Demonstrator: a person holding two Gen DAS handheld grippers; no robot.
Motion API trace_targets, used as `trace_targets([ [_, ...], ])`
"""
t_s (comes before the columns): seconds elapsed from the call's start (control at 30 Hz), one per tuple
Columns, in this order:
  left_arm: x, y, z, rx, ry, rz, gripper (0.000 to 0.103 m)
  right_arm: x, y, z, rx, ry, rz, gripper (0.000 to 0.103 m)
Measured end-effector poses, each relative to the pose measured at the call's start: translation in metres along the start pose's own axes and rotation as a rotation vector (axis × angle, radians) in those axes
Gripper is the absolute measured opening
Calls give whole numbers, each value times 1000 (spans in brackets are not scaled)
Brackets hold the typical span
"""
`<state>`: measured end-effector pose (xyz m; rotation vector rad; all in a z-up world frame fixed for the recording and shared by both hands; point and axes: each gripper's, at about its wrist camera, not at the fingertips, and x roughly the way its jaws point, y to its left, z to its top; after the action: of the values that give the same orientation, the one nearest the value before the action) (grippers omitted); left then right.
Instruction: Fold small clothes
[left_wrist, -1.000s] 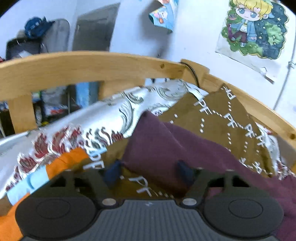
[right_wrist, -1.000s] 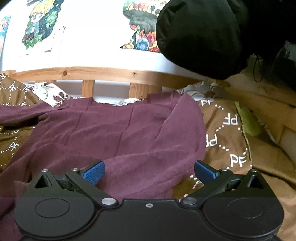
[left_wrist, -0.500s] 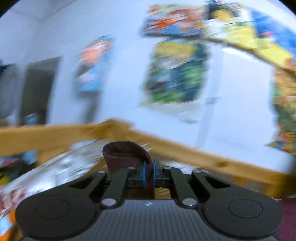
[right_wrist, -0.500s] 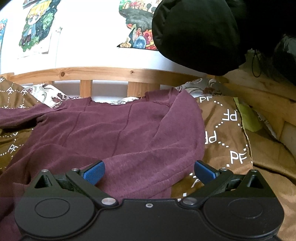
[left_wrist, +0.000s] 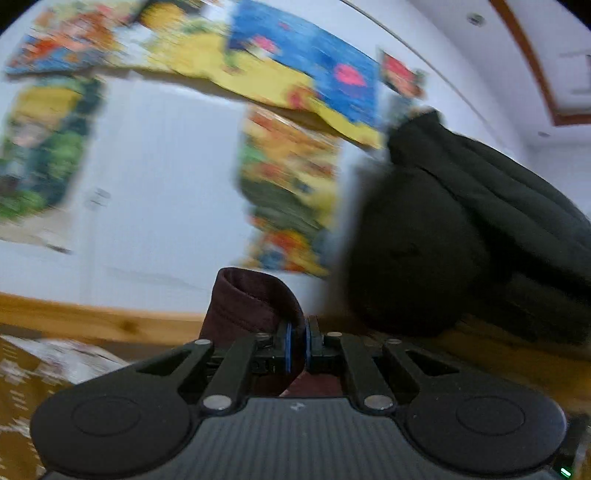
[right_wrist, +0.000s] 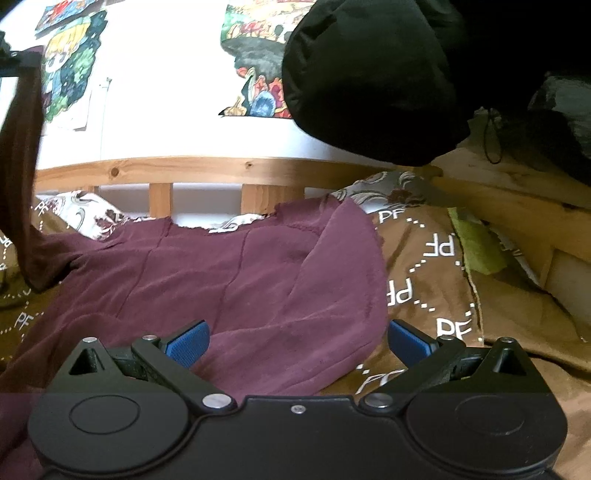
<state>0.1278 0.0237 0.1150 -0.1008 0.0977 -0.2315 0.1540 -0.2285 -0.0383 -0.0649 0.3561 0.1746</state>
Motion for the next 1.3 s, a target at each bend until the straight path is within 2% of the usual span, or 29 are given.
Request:
trace_targets([
  [0.1,17,-24,-18,5,80,-101,6,1,-9,0,19,-5,-18,102],
  [0.23,37,-45,-45,22,190,-180,7,3,-24,1,44,-5,-54,102],
  [0.47,56,-57,-91,3,345,-218,7,9,-47,-2,113,18,-99,102],
  [0.63,57,-63,-111,-5,410,-226,8,14,-52,-4,138,32,-105,102],
  [0.73,54,-68,-118,-13,460,-227,12,15,-53,-5,141,36,-105,102],
  [0.77,55,-69,-118,-17,474,-223,16,15,-53,-5,140,37,-106,102],
  [0.83,53,-68,-119,-33,496,-224,37,14,-53,-5,141,36,-108,102],
  [0.87,50,-67,-118,-46,497,-223,59,14,-54,-5,142,36,-109,102],
  [0.9,45,-65,-117,-65,488,-215,72,14,-54,-5,144,36,-110,102],
  [1.03,33,-57,-109,-112,478,-217,83,15,-54,-5,145,31,-97,102],
  [1.13,24,-51,-105,-98,460,-170,89,15,-53,-6,151,35,-67,102],
  [1.2,21,-41,-104,-90,447,-90,96,12,-51,-6,166,33,-20,102],
  [1.3,24,-14,-105,-85,442,128,97,8,-43,-5,199,32,118,102],
])
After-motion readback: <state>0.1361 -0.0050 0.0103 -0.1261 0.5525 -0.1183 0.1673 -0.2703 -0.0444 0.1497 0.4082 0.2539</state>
